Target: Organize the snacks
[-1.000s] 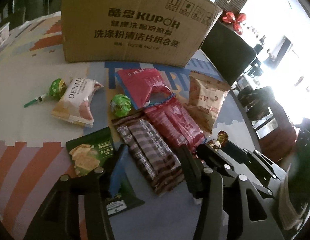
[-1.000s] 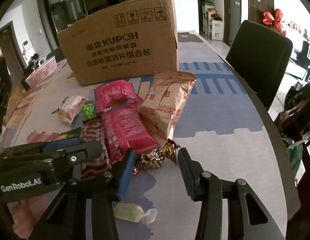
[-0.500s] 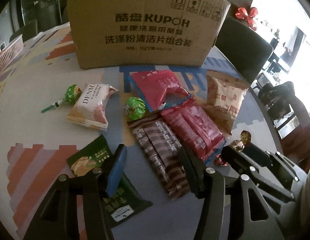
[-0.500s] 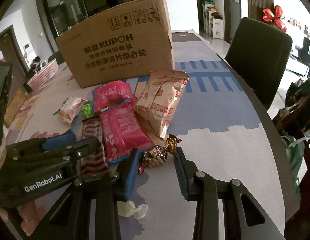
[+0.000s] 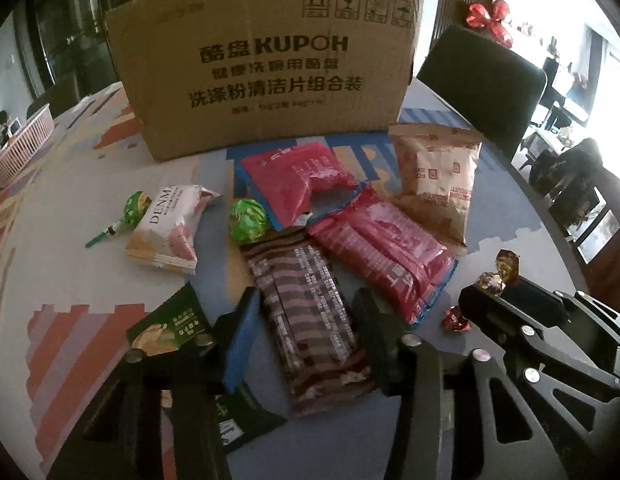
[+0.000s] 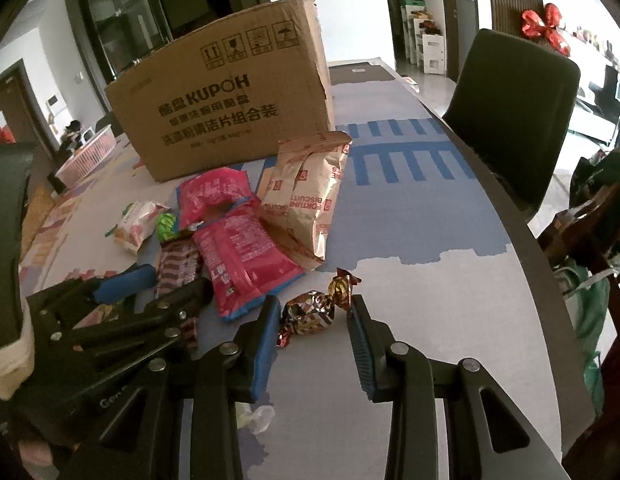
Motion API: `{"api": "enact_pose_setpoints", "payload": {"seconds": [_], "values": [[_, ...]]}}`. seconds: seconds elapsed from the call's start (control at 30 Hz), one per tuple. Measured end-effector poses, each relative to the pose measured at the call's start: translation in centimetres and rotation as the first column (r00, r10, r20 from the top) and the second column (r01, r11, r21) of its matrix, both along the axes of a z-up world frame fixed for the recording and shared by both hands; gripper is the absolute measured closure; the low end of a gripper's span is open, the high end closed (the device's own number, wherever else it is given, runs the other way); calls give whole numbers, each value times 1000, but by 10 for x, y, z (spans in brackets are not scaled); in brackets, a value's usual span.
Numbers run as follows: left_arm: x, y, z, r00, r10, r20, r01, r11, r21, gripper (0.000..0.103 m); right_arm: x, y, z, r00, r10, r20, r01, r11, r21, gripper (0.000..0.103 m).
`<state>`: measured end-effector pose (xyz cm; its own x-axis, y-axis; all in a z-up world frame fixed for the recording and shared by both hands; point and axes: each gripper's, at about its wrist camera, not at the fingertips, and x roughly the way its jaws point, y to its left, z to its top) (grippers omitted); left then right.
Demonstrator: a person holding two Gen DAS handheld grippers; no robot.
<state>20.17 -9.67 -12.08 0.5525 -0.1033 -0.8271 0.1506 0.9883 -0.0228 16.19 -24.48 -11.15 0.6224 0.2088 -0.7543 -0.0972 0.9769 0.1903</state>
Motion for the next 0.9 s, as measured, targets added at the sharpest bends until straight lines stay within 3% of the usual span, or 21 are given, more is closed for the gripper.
{"api": "enact_pose_setpoints", "payload": {"seconds": [0.17,0.33,0.5,0.8,0.83,0.87,0.9], "values": [[-3,12,4,1000,-3,-16,2,998,-63,67,-1,3,3,1000,14,9,-14,1000,1,72],[-9,19,7,1000,-10,-29,7,994,-108,67,-2,4,6,1000,16,14,-17,1000,7,75],[-19,22,20,1000,-15,-3,14,991,-133,67,-6,5,12,999,21,28,-22,999,24,81],[-31,33,41,999,-10,52,18,987,-157,68,-12,10,22,998,23,50,-24,1000,19,82],[-33,34,44,998,-10,60,19,988,-156,88,-13,10,23,998,23,50,-24,999,21,82],[-32,34,46,998,-12,60,21,988,-153,100,-14,10,24,998,22,53,-23,1000,21,82],[-32,35,46,998,-16,53,24,986,-164,99,-15,10,27,998,22,58,-23,1000,17,82]]}}
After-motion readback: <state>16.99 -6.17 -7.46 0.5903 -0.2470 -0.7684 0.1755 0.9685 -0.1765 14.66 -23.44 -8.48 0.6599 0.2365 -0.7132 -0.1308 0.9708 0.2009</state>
